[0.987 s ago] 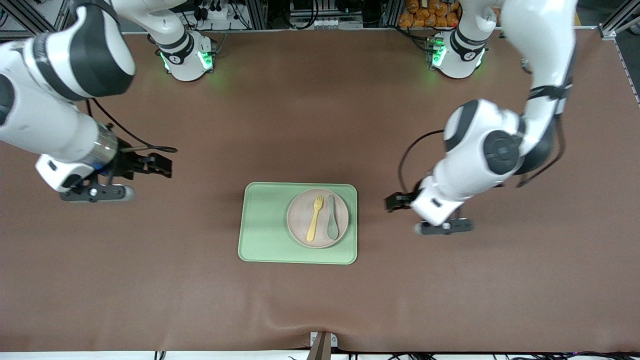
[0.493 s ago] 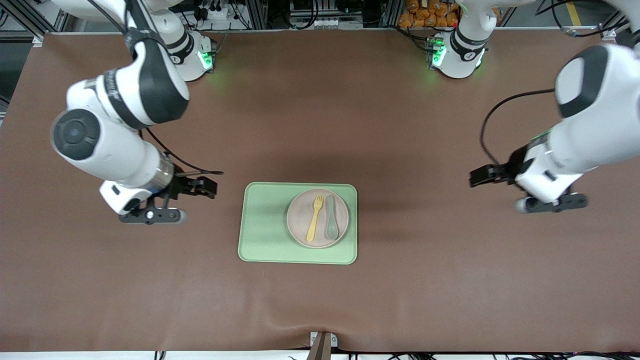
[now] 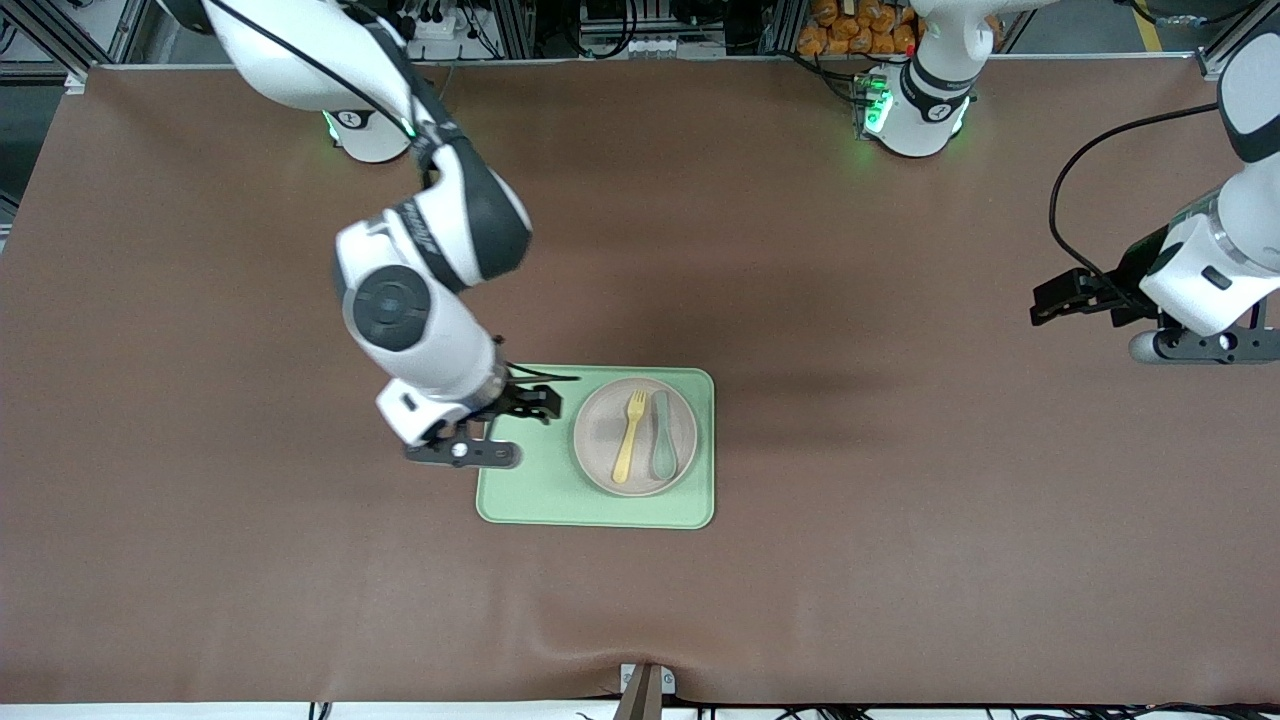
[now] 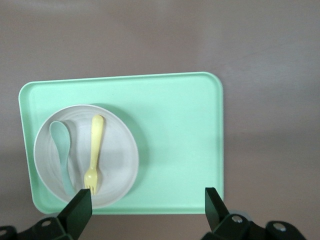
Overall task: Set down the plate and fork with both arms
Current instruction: 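Withdraw the left gripper while the right gripper reaches over the plate, then lower the right gripper and grasp the yellow fork's handle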
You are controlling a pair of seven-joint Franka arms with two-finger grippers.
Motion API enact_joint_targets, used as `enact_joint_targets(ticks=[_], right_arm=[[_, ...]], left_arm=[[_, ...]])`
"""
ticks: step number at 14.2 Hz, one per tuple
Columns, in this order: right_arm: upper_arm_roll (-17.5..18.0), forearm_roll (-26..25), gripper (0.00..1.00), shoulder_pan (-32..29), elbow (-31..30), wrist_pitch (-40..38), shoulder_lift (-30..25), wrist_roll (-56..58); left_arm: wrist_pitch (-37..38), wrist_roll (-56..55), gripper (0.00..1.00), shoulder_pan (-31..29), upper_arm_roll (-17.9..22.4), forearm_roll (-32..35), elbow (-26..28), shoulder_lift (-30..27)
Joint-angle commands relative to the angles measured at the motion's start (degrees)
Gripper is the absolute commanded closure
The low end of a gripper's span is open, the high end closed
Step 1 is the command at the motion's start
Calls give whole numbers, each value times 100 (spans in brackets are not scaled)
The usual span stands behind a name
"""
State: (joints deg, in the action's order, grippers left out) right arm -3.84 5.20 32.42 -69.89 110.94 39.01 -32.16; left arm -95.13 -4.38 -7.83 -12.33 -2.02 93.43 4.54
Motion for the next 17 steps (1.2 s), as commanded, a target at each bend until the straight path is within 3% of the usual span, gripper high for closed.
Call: enact_joint_targets(ticks=[1,3,8,11,15,17], right_arm=[[-64,-142,0,219,766,241,747,-412],[-73,-142,0,343,915,664,1089,-668],[-73,-151,1,651,1215,885,1600,-1116],[-64,-151,17,757,1145,842,1671,-1283],[-55,-81,28,757,995,824,1732,-1793],[-55,-63,28,765,986,824,1750,-1907]], left_arm=[[-329,95,0,-105,-76,97,613,-566],[-594,95,0,-192,-76,97,869,-787],[-595,95,0,-246,-68,106,887,-937],[-586,121,0,-246,-68,115,843,-946],[-551,191,0,-246,-85,115,861,-946],[-490,524,0,-246,-85,106,834,-946]])
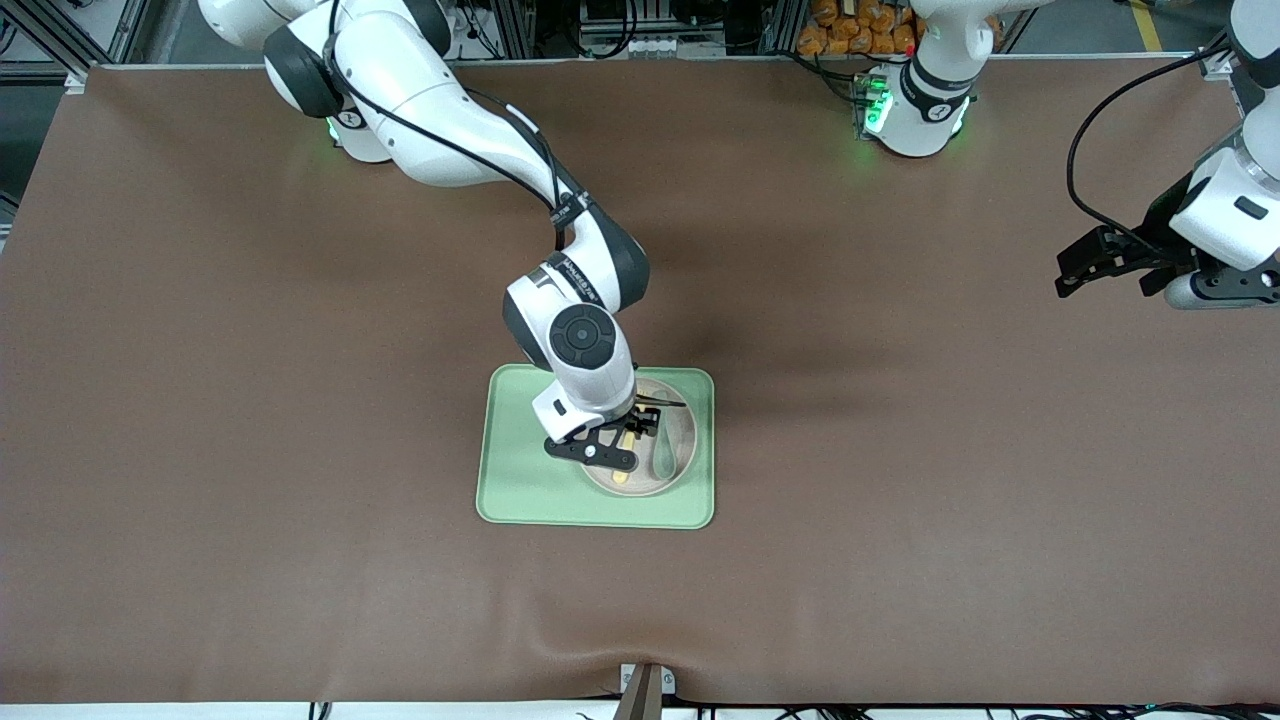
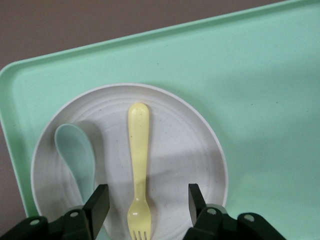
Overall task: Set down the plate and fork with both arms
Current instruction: 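Lower the right gripper and grasp the yellow fork's handle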
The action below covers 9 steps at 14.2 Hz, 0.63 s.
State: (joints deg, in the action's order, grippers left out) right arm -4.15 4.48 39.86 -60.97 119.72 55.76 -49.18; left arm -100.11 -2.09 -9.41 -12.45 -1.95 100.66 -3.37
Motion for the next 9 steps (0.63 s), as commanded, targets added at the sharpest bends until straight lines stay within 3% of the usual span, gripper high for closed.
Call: enact_joint_targets(ticks=[1,9], right_arm=[[-15,0,30,31,94,-37,128,-293],[64,0,34,215,102,16,251,-602]], left_arm=[[27,384,0,-96,-73,98,121,-155],[282,411,0,-87,-99,107,121,-155]])
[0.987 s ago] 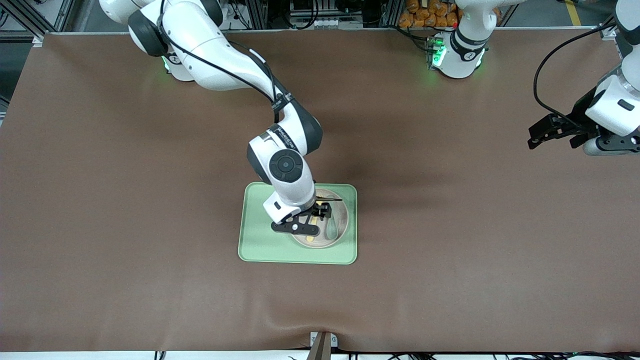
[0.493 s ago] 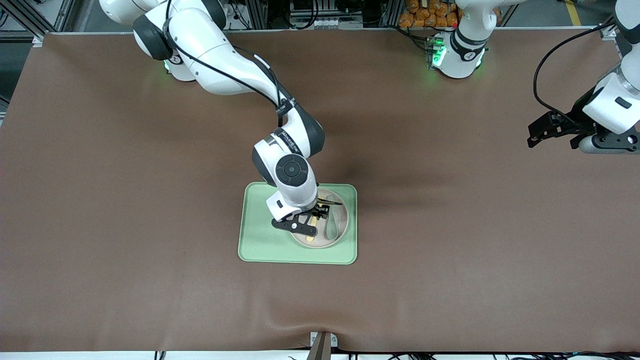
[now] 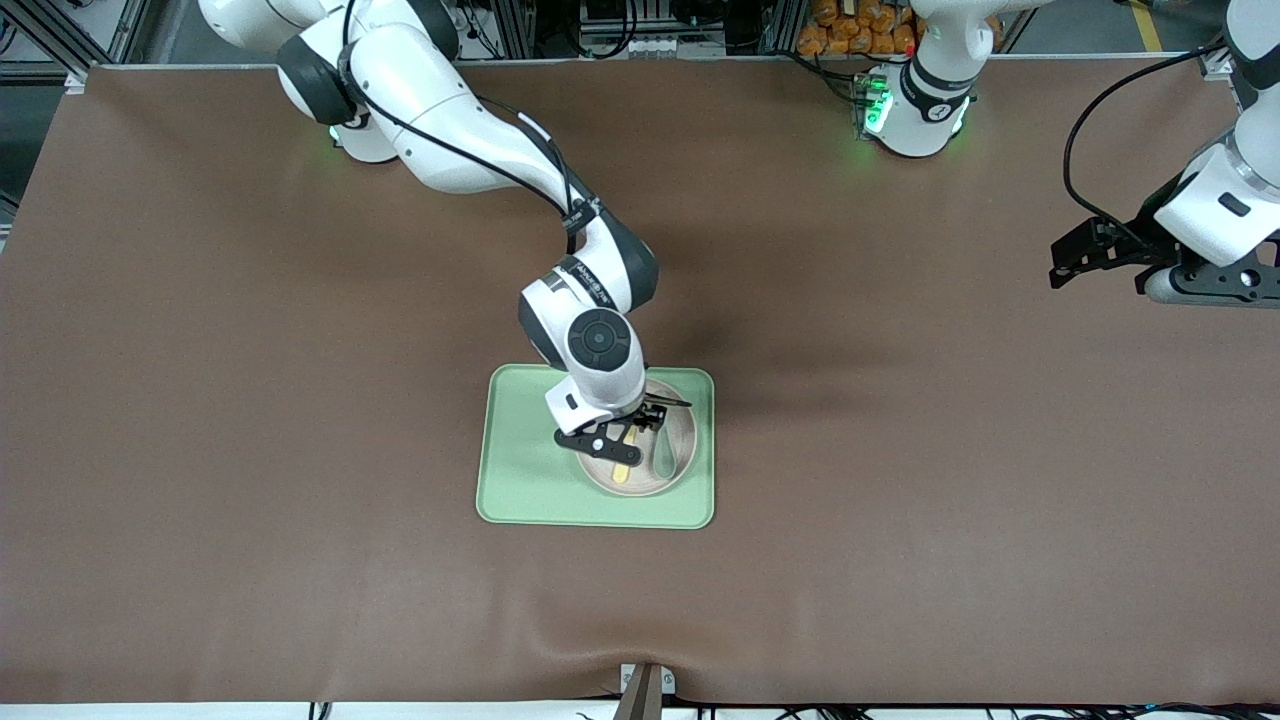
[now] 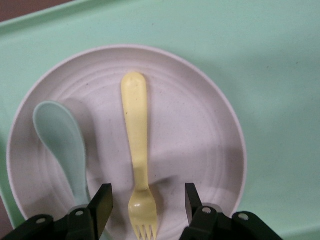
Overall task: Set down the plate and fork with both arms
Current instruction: 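Lower the right gripper and grasp the yellow fork's handle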
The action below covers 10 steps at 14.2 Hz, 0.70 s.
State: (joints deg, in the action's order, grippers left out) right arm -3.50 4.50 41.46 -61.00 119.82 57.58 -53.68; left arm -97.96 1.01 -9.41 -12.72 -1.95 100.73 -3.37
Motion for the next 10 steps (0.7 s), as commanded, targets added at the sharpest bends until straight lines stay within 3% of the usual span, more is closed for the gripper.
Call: enact_joint_targets(ticks=[1,10], right_arm=[[-2,-11,36,73,106,7,78,-239],[-2,-20,43,99,106,76,254,-301]], left_arm=[[66,101,0,-87,-73,107,113,-155],[66,101,0,-78,-73,107,113,-94]])
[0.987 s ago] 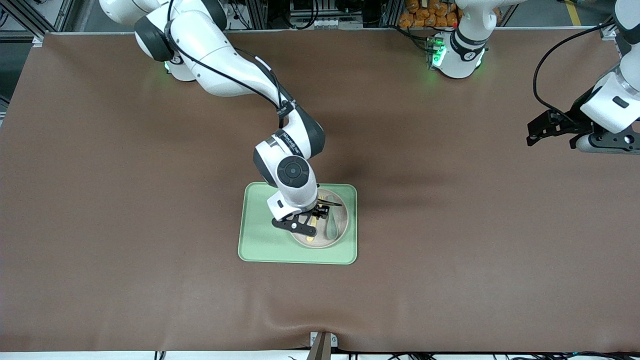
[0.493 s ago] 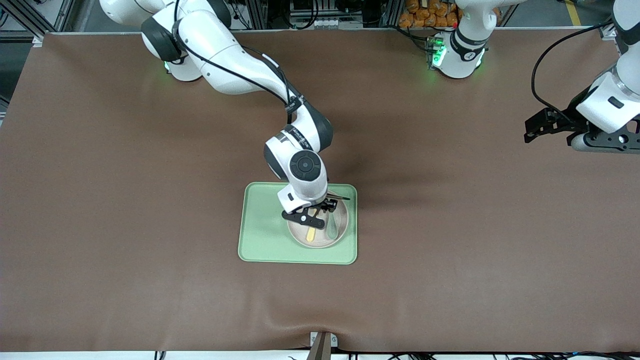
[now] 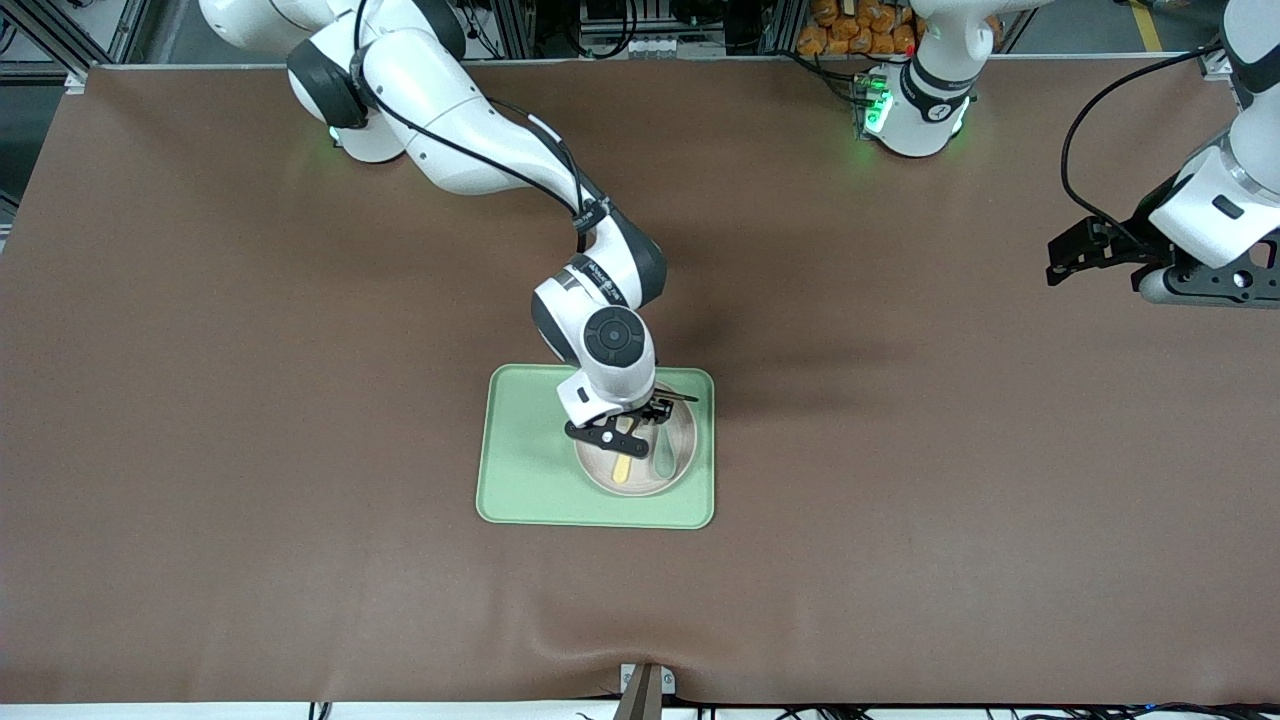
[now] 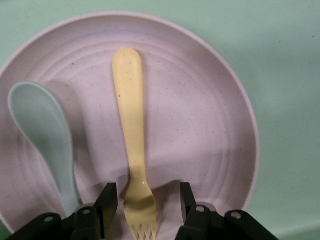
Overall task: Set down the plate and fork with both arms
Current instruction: 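Lift the yellow fork off the plate with the right gripper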
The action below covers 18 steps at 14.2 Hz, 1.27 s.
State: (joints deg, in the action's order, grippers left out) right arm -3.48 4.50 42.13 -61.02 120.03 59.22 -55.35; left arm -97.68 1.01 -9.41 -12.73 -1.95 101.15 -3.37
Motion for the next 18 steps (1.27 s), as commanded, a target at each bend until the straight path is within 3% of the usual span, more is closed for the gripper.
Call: enact_joint_targets(ticks=[1,3,8,13,18], right_arm=[[-4,-19,47,41,108,56,90,-134],[-12,-19,61,41,108,56,90,-134],[-4,-19,79,41,108,91,90,-134],[-4,-11,91,-38,169,47,-15,-143],[14,86,94,-319,161,-469,-437,383]], left_arm=[[38,101,0,-78,-72,107,80,-94],[47,101,0,-78,-72,107,80,-94],[47,101,0,-69,-72,107,89,-76],[47,101,0,-69,-72,107,72,-76],[47,101,0,-52,-81,116,72,-93]])
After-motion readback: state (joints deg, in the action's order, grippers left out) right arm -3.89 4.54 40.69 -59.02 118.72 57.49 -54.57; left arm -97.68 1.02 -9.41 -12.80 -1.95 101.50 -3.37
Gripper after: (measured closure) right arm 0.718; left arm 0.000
